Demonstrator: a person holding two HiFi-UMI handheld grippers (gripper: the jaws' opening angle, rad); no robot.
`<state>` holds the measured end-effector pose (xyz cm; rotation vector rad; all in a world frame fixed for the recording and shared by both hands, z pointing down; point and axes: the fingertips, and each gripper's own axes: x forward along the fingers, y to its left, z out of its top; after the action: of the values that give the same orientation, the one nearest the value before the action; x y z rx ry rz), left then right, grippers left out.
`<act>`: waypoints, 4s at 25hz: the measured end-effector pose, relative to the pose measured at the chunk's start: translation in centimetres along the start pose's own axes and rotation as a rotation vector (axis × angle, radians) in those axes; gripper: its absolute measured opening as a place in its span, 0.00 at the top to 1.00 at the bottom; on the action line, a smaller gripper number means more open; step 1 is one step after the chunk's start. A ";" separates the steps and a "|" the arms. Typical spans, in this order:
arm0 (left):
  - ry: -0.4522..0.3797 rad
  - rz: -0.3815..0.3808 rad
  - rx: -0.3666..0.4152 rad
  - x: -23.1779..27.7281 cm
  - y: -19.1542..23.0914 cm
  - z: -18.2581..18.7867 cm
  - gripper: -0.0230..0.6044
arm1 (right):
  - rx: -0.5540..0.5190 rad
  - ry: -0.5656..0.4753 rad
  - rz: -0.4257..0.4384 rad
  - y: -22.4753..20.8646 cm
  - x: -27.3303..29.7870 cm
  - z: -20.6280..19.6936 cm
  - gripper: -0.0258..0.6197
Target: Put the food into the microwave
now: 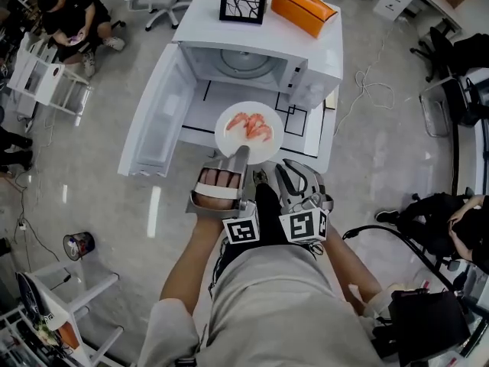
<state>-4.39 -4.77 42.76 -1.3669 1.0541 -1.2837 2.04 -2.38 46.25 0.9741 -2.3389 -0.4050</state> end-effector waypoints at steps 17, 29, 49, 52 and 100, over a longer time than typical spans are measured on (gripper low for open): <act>-0.063 -0.048 0.033 6.9 -1.4 -0.9 0.91 | -0.960 -0.073 -0.142 -3.3 8.8 3.3 0.88; -0.018 -0.043 0.016 7.1 -2.7 -3.2 0.89 | -1.035 -0.074 -0.138 -1.8 10.9 2.9 0.90; 0.139 -0.088 -0.083 6.4 -6.8 -8.8 0.95 | -1.045 0.098 -0.169 -3.5 17.3 0.7 0.90; 0.155 -0.132 -0.187 6.4 -8.3 -9.1 0.95 | -1.033 0.124 -0.167 -3.4 18.7 0.5 0.90; 0.070 -0.349 -1.179 15.8 -11.2 -9.2 0.95 | -0.870 0.429 -0.193 -10.4 33.6 -3.6 0.90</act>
<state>-12.53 -19.04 56.56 -2.4601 1.8040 -0.9129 -9.30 -34.08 57.21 0.7378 -1.4428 -1.0562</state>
